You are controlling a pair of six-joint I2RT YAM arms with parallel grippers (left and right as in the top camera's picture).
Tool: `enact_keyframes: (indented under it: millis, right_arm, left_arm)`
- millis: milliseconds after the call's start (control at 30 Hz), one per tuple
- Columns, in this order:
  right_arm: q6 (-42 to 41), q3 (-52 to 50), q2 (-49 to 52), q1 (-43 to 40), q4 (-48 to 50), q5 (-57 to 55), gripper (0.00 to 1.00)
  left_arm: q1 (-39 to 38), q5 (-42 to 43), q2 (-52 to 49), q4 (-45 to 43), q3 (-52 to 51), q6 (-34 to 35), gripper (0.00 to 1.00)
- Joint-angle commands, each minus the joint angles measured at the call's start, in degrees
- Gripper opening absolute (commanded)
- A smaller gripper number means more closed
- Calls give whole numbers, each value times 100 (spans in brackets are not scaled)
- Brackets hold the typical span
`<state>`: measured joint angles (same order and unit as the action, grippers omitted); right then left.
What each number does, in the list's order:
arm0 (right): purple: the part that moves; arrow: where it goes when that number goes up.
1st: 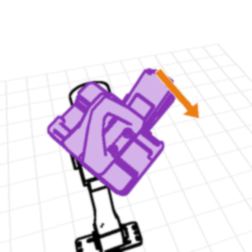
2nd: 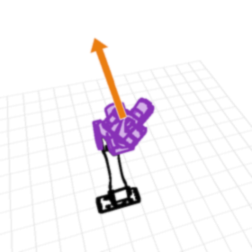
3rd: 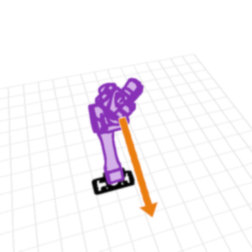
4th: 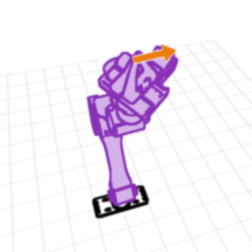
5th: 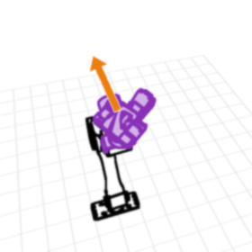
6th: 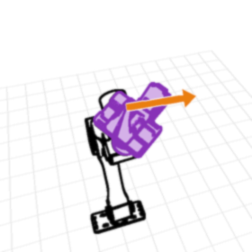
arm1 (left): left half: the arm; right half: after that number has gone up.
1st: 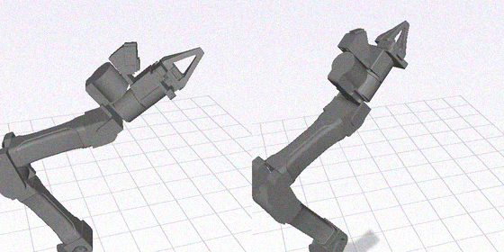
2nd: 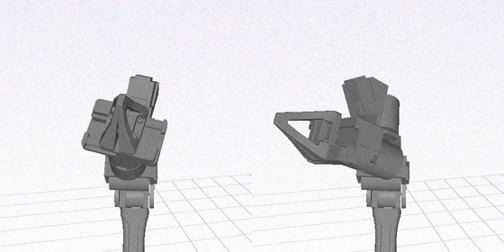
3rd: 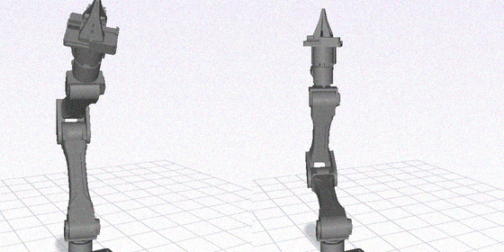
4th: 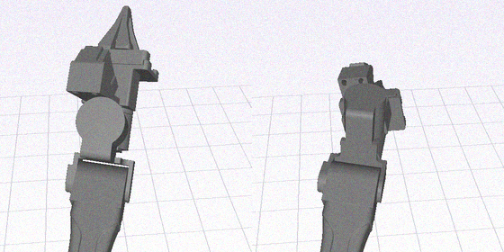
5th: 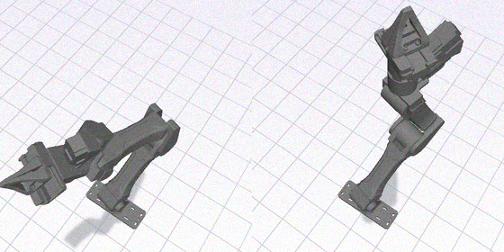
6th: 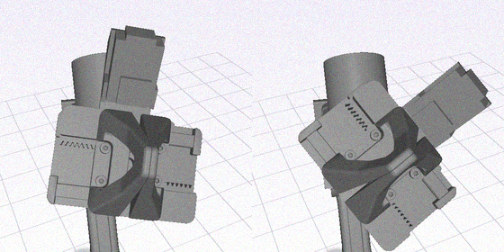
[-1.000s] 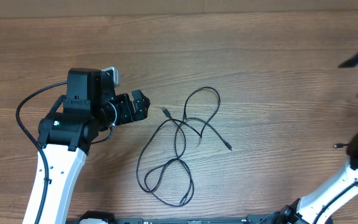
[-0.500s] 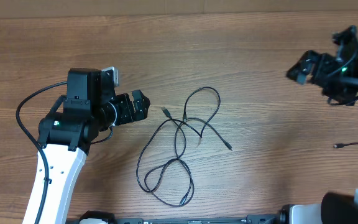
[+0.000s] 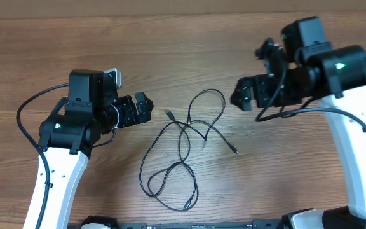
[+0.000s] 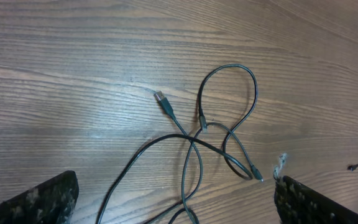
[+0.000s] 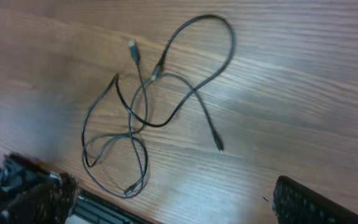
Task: Untangle cables
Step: 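Move the right gripper back to the cable pile and grasp a strand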
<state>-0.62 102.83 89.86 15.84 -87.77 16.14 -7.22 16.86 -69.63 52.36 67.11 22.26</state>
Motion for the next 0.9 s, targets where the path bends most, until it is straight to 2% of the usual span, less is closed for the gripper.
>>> enact_keyframes:
  millis: [0,300,867]
  right_arm:
    - [109,-505,-2,247,304,35,100]
    - [116,-2170,-2,831,1954,890,100]
    - [114,-4249,11,2039,5254,901,100]
  left_arm:
    - [17,-57,63,-2,55,-109,100]
    - [17,-57,63,-2,55,-109,100]
    - [17,-57,63,-2,55,-107,100]
